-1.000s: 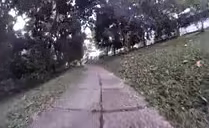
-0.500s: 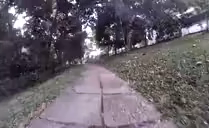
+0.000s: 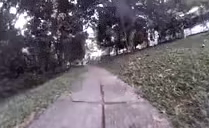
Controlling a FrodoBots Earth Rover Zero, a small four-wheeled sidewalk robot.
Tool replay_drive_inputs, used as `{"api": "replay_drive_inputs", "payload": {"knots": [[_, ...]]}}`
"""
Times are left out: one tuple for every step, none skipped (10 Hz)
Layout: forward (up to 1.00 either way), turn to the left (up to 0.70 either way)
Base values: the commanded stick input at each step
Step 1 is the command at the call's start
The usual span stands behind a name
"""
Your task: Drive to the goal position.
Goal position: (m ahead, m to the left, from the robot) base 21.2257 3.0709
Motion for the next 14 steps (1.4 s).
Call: {"api": "replay_drive_inputs", "payload": {"knots": [[0.70,0.01],[0.70,0.01],[0.70,0.01],[0.70,0.01],[0.70,0.01],[0.70,0.01],[0.70,0.01],[0.70,0.01],[0.70,0.01],[0.70,0.01],[0.70,0.01],[0.70,0.01],[0.70,0.01],[0.70,0.01]]}}
